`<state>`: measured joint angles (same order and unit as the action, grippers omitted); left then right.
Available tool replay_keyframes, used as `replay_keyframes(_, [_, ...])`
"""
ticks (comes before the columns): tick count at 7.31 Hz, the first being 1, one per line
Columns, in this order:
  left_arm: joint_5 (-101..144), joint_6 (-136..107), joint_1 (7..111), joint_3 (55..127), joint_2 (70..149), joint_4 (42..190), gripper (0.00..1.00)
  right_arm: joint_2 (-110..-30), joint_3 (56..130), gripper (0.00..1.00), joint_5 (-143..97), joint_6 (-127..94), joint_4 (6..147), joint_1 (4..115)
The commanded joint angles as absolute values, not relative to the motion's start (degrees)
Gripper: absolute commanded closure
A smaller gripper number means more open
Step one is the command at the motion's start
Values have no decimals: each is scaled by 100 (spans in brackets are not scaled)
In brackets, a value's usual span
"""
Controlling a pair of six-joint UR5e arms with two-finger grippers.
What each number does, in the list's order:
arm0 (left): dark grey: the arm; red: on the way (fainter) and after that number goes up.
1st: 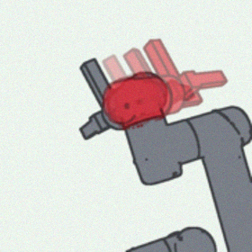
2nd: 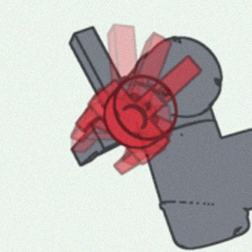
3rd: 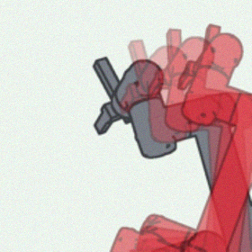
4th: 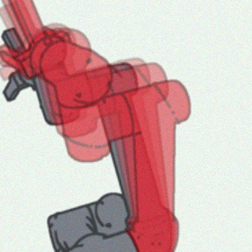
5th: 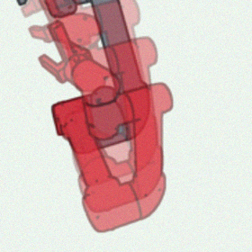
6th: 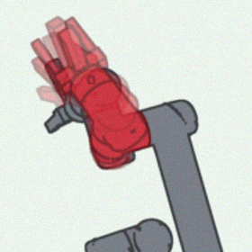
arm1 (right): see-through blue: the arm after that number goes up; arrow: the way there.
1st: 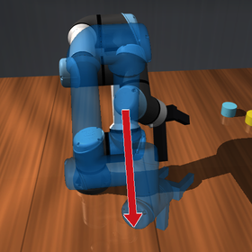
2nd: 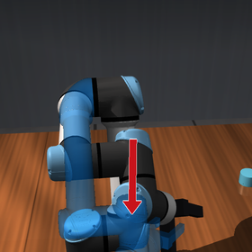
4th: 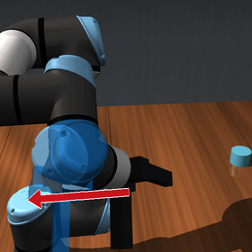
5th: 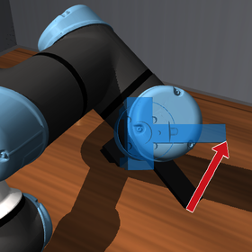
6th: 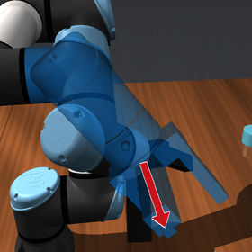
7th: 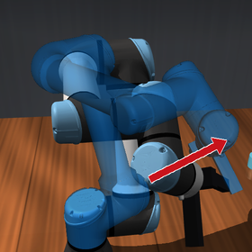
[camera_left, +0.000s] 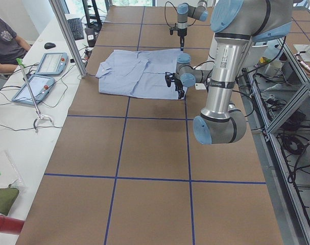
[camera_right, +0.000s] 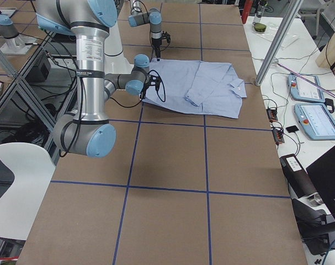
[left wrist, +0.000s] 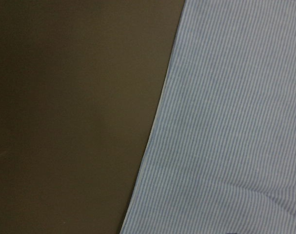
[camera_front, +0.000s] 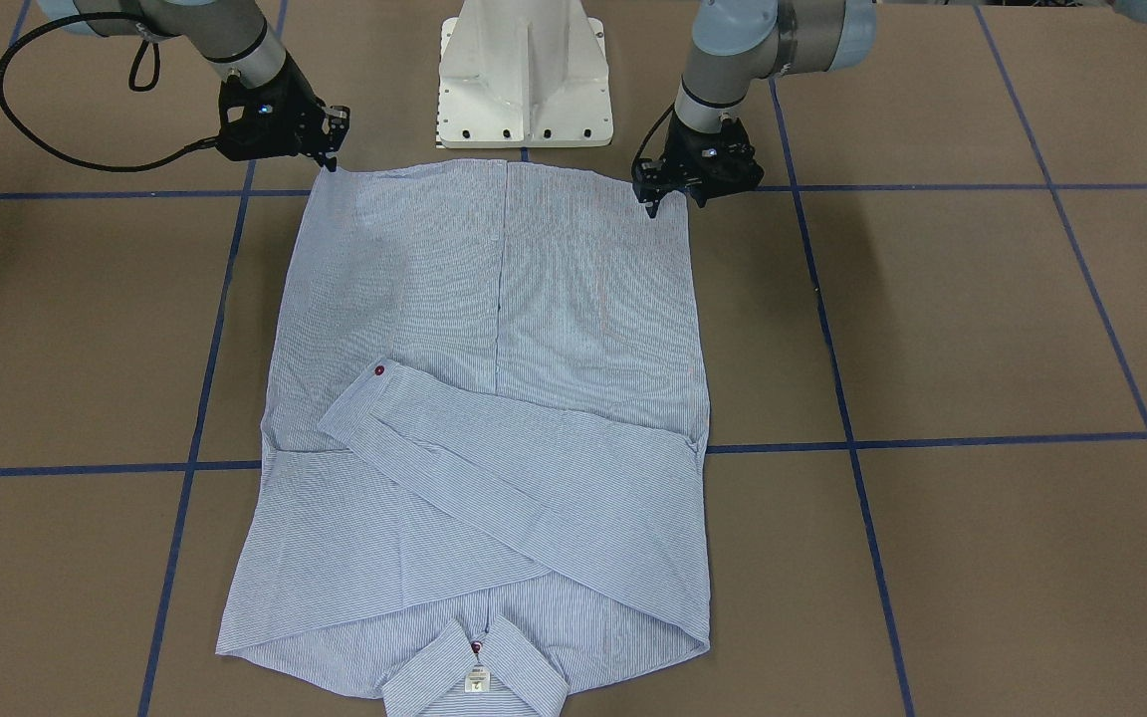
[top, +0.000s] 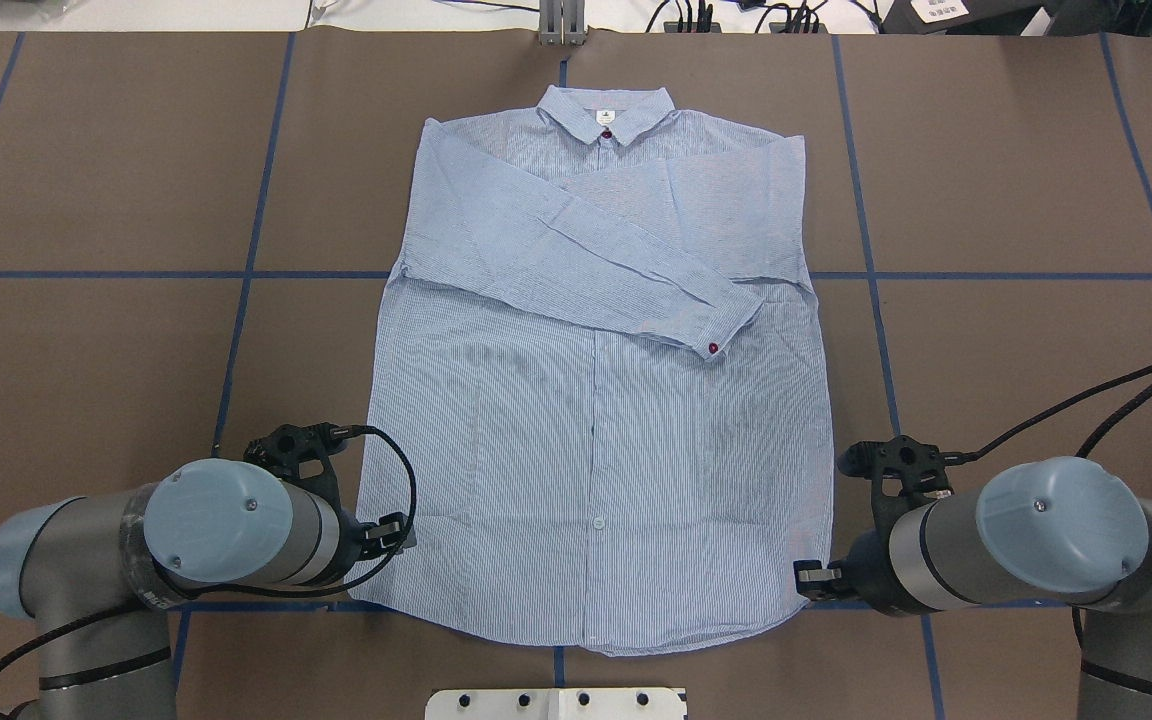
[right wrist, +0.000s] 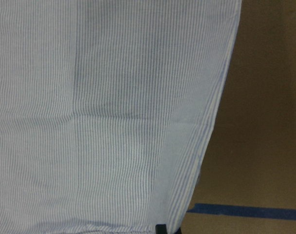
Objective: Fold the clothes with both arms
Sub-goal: 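Lower the left gripper to the hem corner nearest it while the right gripper holds position, then position both grippers at the two hem corners nearest the robot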
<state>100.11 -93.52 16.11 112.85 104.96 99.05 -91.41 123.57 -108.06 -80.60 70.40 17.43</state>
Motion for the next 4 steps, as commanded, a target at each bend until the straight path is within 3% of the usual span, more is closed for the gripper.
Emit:
replay_keyframes(1, [10011, -9352, 1608, 11250, 10494, 9905, 26, -9149, 12392, 100, -10846, -8060, 7040, 1784])
replay_keyframes(4, [10011, -9352, 1600, 11241, 10477, 9888, 32, -9158, 12401, 100, -10854, -8060, 7040, 1810])
